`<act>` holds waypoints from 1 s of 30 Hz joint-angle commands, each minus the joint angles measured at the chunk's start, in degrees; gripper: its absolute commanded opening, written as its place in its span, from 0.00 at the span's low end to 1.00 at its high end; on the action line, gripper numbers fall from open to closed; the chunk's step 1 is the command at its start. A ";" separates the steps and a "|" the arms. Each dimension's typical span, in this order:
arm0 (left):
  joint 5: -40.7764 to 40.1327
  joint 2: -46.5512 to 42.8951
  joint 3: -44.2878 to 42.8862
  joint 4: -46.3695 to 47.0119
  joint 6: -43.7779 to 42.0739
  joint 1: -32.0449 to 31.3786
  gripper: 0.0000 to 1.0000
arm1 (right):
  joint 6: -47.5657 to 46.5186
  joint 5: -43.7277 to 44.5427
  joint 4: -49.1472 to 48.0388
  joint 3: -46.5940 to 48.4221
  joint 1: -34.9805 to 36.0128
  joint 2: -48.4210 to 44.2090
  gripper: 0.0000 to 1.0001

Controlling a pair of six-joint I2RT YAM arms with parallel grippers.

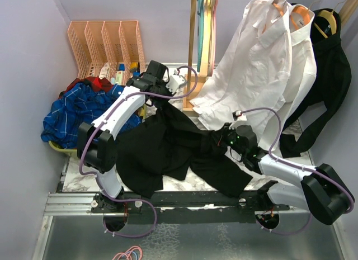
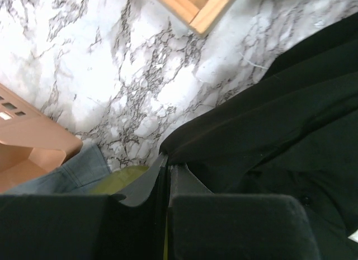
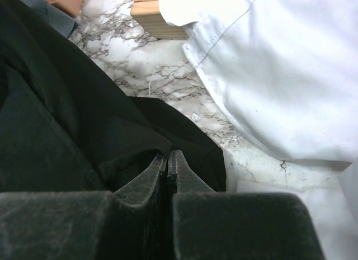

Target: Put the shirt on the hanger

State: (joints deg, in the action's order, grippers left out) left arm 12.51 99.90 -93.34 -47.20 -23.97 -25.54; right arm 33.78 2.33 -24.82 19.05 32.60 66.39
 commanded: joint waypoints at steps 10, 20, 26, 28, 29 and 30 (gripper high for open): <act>-11.68 7.01 -6.18 0.44 7.42 1.35 0.15 | -2.05 -1.67 6.24 0.80 -0.52 -0.74 0.01; -0.57 9.83 -21.21 -14.72 9.27 1.46 0.81 | -9.38 0.25 7.97 6.94 -0.52 -14.78 0.89; -1.39 4.20 -21.18 -21.31 7.57 1.59 0.85 | -13.01 -17.61 0.42 8.17 -0.52 -13.51 0.86; -0.80 1.57 -19.74 -23.54 5.58 1.63 0.85 | -16.24 -25.00 0.22 9.54 -0.52 -9.55 0.80; 0.00 0.36 -19.25 -25.12 4.21 1.63 0.85 | -18.08 -26.98 1.19 10.53 -0.44 -7.37 0.78; 0.82 -0.71 -18.75 -26.99 2.73 1.58 0.85 | -19.77 -26.68 2.20 11.39 -0.37 -5.57 0.77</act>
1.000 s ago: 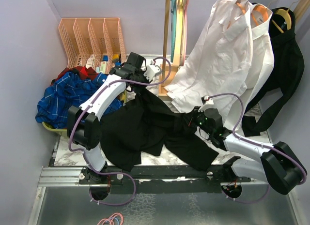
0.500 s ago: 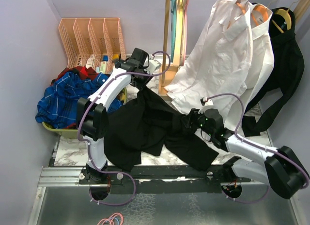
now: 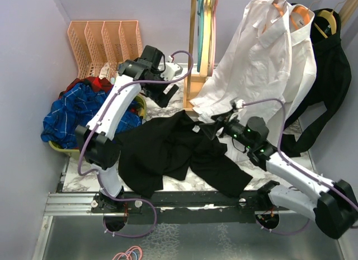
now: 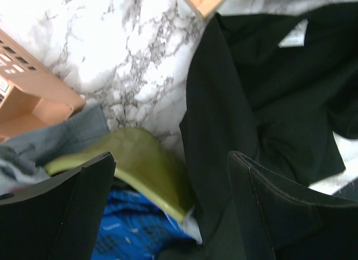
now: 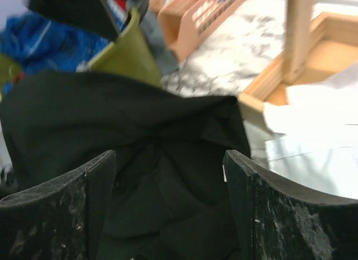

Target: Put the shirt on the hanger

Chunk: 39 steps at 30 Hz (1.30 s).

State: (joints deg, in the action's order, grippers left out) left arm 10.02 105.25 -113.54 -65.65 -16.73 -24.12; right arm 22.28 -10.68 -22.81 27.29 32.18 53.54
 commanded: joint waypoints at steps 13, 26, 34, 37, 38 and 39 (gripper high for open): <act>2.77 -10.95 18.04 -9.50 -7.49 -3.57 0.98 | -25.66 -6.04 -3.41 10.07 0.28 24.94 0.78; -5.84 -5.14 19.95 -2.93 -5.78 -6.13 0.64 | -41.43 -15.68 -8.74 9.00 0.76 32.28 0.78; -8.09 -8.53 20.32 -2.47 -6.04 -6.13 0.00 | -52.22 -21.18 0.45 15.75 1.30 38.20 0.76; -10.02 -10.57 20.35 -2.23 -6.18 -6.18 0.00 | -55.23 -21.85 3.52 18.88 1.38 41.11 0.76; -10.34 -11.01 20.11 -2.21 -6.20 -6.15 0.00 | -55.98 -21.69 4.09 19.85 1.43 42.03 0.76; -10.42 -11.49 19.84 -2.25 -6.21 -6.18 0.00 | -56.55 -21.49 4.60 21.14 1.47 43.02 0.76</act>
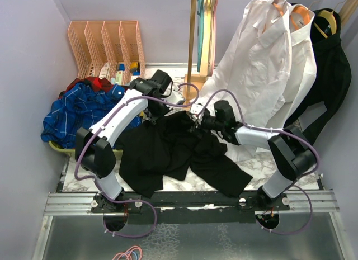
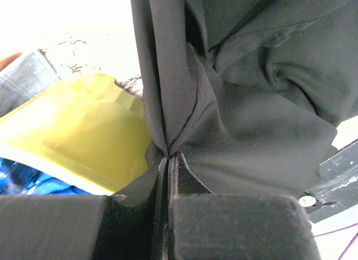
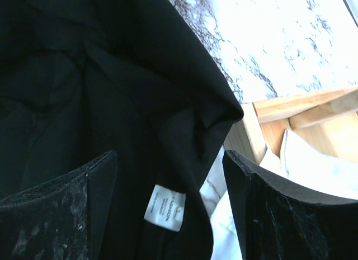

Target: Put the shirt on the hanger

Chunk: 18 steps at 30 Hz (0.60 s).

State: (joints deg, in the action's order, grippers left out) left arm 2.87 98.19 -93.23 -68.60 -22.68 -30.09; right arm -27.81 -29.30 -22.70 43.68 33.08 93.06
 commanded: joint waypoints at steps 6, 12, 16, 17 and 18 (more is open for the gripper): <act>-3.92 -5.86 -4.02 -1.05 0.10 -0.16 0.00 | -8.42 -3.60 7.96 10.00 1.04 9.50 0.60; -5.73 -5.98 -3.58 -1.28 -0.21 -0.15 0.00 | -11.22 -4.04 10.87 10.61 1.98 10.73 0.58; -7.24 -5.58 -2.76 -0.72 -0.18 -0.15 0.00 | -15.40 -2.84 14.45 9.33 2.00 7.96 0.64; -7.45 -5.46 -2.70 -0.59 -0.15 -0.17 0.00 | -16.59 -2.23 15.34 9.13 2.03 7.53 0.65; -7.47 -5.39 -2.81 -0.50 -0.13 -0.15 0.00 | -17.75 -1.46 16.07 9.15 1.99 7.34 0.65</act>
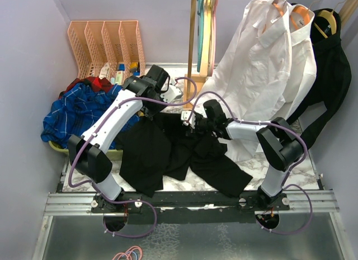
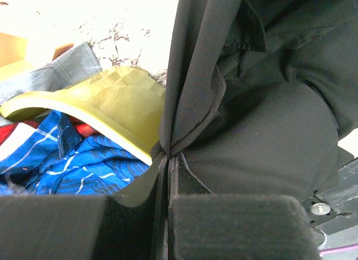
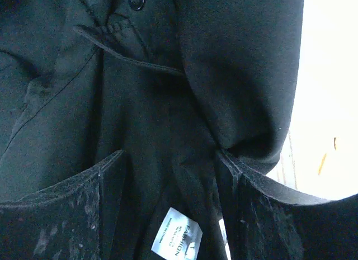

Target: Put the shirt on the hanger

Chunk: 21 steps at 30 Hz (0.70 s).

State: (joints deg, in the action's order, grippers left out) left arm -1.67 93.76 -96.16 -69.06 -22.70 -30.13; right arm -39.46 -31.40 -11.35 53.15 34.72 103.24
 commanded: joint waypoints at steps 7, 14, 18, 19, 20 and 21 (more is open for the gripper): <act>-3.14 -0.33 -1.84 -0.79 0.88 -0.12 0.00 | -9.16 5.23 5.77 0.44 0.42 -1.76 0.65; -4.40 -1.25 -1.78 -1.16 0.89 -0.15 0.00 | -8.44 8.41 1.68 1.05 0.40 0.31 0.38; -5.12 -2.07 -1.32 -1.23 0.79 -0.10 0.00 | -8.85 8.77 -0.83 -0.25 0.39 -1.22 0.17; -5.47 -2.23 -1.22 -1.18 0.77 -0.10 0.00 | -8.76 9.06 -0.90 -0.33 0.36 -1.84 0.14; -5.67 -2.41 -1.20 -1.10 0.72 -0.13 0.00 | -8.52 9.29 -1.39 -0.62 0.37 -2.69 0.10; -5.86 -2.48 -1.34 -1.04 0.73 -0.11 0.00 | -7.88 9.41 -2.12 -1.06 0.43 -3.80 0.04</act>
State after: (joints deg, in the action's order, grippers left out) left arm -4.64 93.76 -96.20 -69.14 -22.39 -30.13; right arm -47.79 -24.05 -9.17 53.17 34.83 102.69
